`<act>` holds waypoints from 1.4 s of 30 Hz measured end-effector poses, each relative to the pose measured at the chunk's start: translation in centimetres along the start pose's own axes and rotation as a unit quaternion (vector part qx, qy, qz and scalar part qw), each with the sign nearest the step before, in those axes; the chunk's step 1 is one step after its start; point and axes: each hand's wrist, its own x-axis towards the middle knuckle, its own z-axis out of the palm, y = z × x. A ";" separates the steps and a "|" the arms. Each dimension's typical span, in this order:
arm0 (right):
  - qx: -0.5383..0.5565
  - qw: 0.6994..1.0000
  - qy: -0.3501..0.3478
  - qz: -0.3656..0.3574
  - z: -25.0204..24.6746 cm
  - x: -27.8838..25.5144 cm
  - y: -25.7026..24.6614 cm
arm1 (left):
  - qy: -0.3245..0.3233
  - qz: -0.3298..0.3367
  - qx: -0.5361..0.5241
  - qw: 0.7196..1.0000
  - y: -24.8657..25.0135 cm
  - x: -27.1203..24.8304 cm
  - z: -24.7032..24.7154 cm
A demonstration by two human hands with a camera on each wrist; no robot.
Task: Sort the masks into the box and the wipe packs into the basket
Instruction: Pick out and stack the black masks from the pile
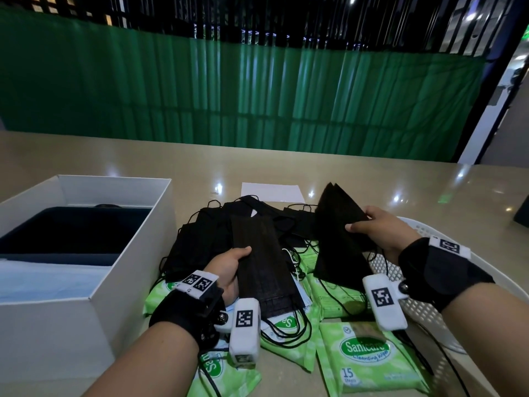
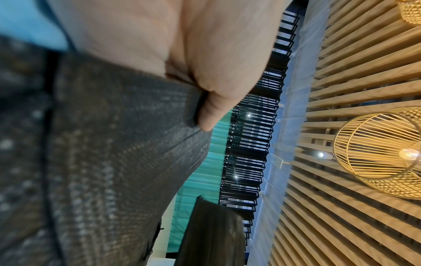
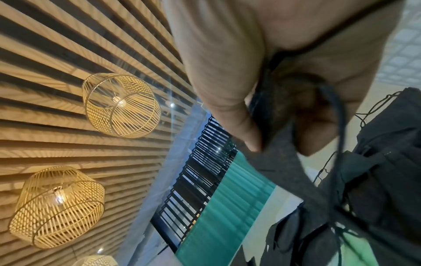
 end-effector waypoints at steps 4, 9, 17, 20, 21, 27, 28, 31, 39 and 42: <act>0.089 0.994 -0.054 -0.033 0.8 -1.7 -1.3 | -0.003 -0.004 0.005 1.000 0.1 -0.3 0.1; 0.240 0.963 -0.117 -0.031 3.8 -2.6 -2.8 | 0.006 0.008 -0.014 1.000 0.1 -0.4 0.1; -0.089 0.975 -0.186 0.084 9.2 -1.8 2.4 | 0.084 0.055 0.025 0.995 0.0 1.0 -0.5; -0.152 0.973 -0.172 0.027 9.4 -1.7 2.1 | 0.080 0.037 0.049 0.995 0.0 1.3 -0.6; -0.198 0.965 -0.171 0.002 9.3 -1.9 1.9 | 0.064 0.034 0.050 0.996 0.0 1.3 -0.6; -0.341 0.908 -0.242 -0.017 10.1 -3.4 0.8 | -0.046 0.002 0.046 0.998 -0.1 0.4 -0.7; -0.346 0.907 -0.240 -0.013 10.3 -3.5 0.7 | -0.048 0.001 0.039 0.998 -0.1 0.2 -0.7; -0.340 0.917 -0.210 -0.012 10.0 -3.0 0.8 | -0.031 0.023 0.023 0.999 -0.1 -0.1 -0.7; -0.181 0.939 -0.290 -0.023 8.4 -1.9 2.9 | -0.084 0.137 -0.141 0.977 0.3 0.3 -0.3; 0.058 0.965 -0.257 -0.001 7.9 -1.7 3.0 | -0.123 0.158 -0.134 0.970 0.4 0.0 0.1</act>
